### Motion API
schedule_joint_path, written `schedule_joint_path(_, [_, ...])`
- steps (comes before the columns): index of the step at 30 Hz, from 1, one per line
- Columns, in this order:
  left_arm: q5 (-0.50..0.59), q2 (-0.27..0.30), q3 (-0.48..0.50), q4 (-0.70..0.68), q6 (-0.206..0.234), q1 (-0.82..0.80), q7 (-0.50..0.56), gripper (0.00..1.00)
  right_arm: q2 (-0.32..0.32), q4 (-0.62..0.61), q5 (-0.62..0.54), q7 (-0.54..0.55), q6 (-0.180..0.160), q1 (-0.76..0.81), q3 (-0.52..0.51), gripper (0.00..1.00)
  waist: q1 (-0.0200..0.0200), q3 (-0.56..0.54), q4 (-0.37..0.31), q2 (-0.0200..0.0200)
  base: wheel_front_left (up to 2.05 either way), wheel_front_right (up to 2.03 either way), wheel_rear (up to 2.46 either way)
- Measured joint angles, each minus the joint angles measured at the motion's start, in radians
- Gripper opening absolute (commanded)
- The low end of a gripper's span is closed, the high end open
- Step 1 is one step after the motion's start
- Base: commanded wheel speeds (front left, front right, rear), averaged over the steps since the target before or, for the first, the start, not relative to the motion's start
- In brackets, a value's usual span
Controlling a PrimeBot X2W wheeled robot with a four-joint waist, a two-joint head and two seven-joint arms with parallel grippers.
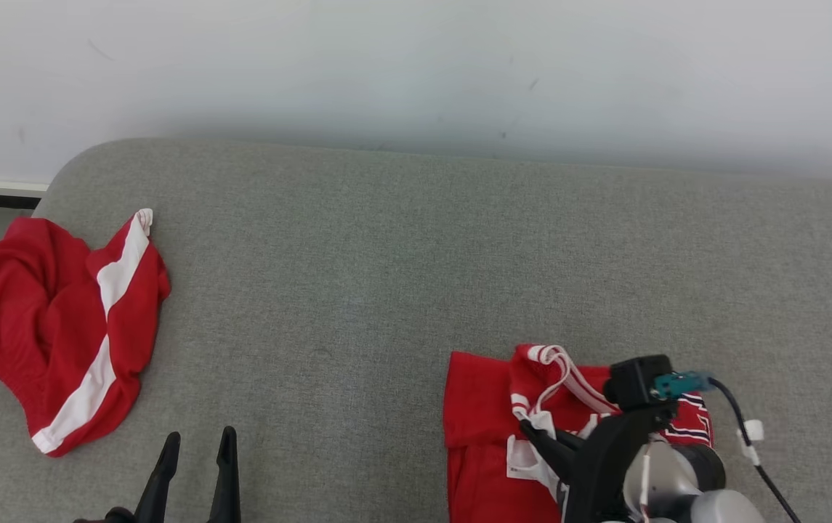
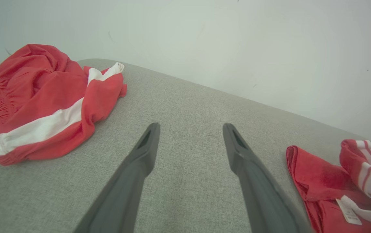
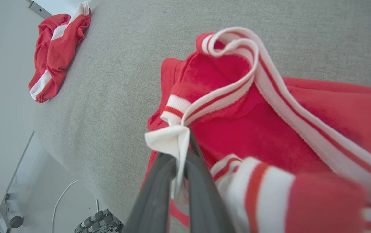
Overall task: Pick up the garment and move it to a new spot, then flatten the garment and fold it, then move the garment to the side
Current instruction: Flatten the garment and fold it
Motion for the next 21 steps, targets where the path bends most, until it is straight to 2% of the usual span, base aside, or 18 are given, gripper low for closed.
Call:
schedule_joint_path(7, [0.0,0.0,-0.016,0.006,0.0,0.0,0.0,1.0,0.0,0.147,0.04,-0.055,0.0,-0.102,0.108,0.0,0.0,-0.002,0.015,0.0,0.0,0.0,0.0])
schedule_joint_path(16, [-0.002,0.0,-0.031,0.016,0.0,-0.001,0.0,1.0,0.0,0.328,0.08,-0.126,0.0,-0.203,0.192,0.0,0.0,-0.003,0.046,0.0,0.0,0.0,0.0])
schedule_joint_path(17, [-0.002,0.0,-0.032,0.016,0.0,-0.001,0.0,1.0,-0.001,0.338,0.085,-0.134,0.0,-0.211,0.199,0.43,0.0,-0.004,0.049,0.0,0.0,0.0,0.0])
schedule_joint_path(18, [-0.002,0.0,-0.032,0.017,0.0,-0.001,0.0,1.0,-0.001,0.343,0.106,-0.15,0.0,-0.214,0.2,1.0,0.0,-0.005,0.051,0.0,0.0,0.0,0.0])
schedule_joint_path(21, [-0.002,0.0,-0.03,0.017,0.0,0.0,0.0,1.0,0.0,0.346,0.18,-0.184,0.0,-0.223,0.217,1.0,0.0,-0.01,0.054,0.0,0.0,0.0,0.0])
